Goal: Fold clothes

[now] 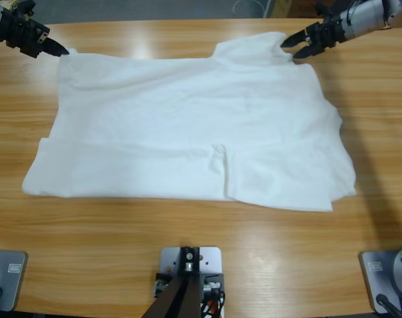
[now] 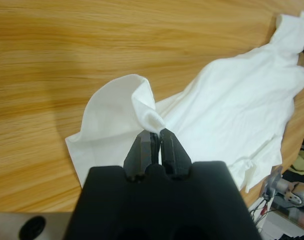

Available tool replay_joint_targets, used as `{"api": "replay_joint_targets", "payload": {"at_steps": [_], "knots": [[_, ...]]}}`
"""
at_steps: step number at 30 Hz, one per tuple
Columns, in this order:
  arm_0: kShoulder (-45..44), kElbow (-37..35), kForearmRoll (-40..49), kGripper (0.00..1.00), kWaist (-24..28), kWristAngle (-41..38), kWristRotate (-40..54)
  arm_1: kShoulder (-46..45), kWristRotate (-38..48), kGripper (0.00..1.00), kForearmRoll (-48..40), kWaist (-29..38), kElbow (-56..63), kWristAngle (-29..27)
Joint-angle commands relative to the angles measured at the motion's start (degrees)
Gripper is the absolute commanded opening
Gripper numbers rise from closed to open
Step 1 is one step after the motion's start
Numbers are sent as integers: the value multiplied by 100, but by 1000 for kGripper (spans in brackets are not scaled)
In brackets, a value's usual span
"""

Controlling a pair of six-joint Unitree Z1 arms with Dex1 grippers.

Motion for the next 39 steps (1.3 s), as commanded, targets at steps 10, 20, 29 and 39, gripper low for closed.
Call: {"api": "replay_joint_targets", "payload": {"at_steps": [10, 20, 29, 39], "knots": [[47, 14, 141, 0, 1, 65, 85, 642, -244, 859, 603, 117, -564, 145], [52, 14, 156, 0, 10, 59, 85, 1094, -218, 0, 1064, -88, -1144, 698], [47, 5, 163, 0, 10, 59, 85, 1208, -225, 0, 1403, -97, -1390, 697], [-143, 5, 258, 0, 161, 24, 145, 730, -250, 0, 1551, -141, -1417, 711]]}}
